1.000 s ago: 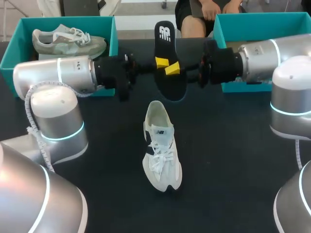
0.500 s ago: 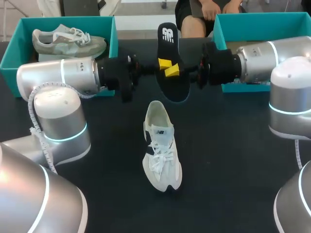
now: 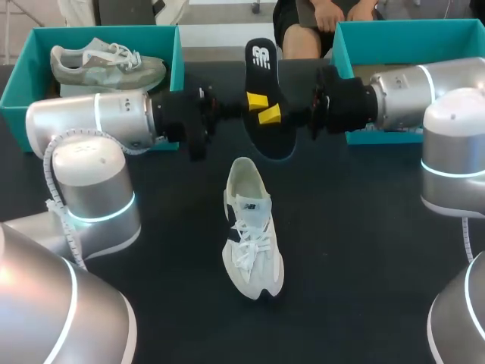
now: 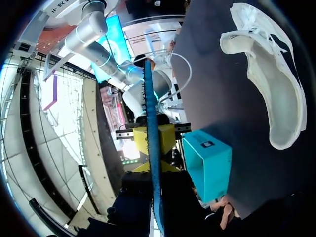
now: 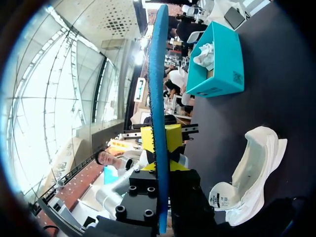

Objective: Take the shoe out of the shoebox, open the shoe tongue, remove and reinsert the insole, then place the shoe into the shoebox

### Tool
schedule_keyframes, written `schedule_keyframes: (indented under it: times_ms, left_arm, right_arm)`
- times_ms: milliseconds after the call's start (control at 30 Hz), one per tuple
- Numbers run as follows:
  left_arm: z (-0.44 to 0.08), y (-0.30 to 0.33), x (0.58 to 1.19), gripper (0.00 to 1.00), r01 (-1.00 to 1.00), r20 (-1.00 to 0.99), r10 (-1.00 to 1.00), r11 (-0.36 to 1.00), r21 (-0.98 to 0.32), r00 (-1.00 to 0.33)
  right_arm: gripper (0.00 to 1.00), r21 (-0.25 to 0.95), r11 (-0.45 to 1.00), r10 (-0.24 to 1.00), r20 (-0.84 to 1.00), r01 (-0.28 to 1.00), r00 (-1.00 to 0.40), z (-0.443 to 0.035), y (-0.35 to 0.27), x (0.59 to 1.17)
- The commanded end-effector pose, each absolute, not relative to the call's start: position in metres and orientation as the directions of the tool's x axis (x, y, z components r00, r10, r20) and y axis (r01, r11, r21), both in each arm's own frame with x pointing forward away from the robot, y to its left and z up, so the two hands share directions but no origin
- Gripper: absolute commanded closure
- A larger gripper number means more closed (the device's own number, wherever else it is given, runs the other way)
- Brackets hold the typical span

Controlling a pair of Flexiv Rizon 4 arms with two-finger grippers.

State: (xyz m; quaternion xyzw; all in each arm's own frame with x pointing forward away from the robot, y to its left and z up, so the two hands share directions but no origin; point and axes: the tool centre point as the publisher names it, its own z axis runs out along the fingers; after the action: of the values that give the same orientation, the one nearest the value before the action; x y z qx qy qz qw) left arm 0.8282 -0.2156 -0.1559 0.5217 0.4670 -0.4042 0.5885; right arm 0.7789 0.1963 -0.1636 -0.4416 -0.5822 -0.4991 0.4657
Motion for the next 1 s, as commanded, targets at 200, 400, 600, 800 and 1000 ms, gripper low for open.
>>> schedule_keyframes:
  times_ms: [200,400,600,800,1000]
  left_arm:
    - [-0.148,-0.207,0.825,0.00,0.973,-0.982,0.042,0.134,0.188,0.183]
    - [-0.143,-0.178,0.835,0.00,0.982,-0.997,0.065,0.186,-0.030,-0.043]
    - [-0.147,-0.146,0.840,0.00,0.909,-0.934,0.037,0.248,-0.336,-0.355]
    - [-0.164,-0.121,0.839,0.00,0.778,-0.821,0.005,0.322,-0.540,-0.572]
    - [-0.195,-0.102,0.833,0.00,0.557,-0.629,-0.049,0.414,-0.719,-0.776]
  right_arm:
    - [1.00,0.167,0.112,0.055,0.983,0.979,-0.174,-0.167,0.199,0.782]
    - [1.00,0.183,0.096,0.075,0.979,0.978,-0.191,-0.172,0.196,0.785]
    - [1.00,0.269,0.055,0.098,0.957,0.962,-0.273,-0.174,0.190,0.793]
    - [1.00,0.381,0.054,0.140,0.912,0.923,-0.385,-0.170,0.186,0.799]
    - [1.00,0.509,0.056,0.174,0.842,0.859,-0.510,-0.169,0.189,0.805]
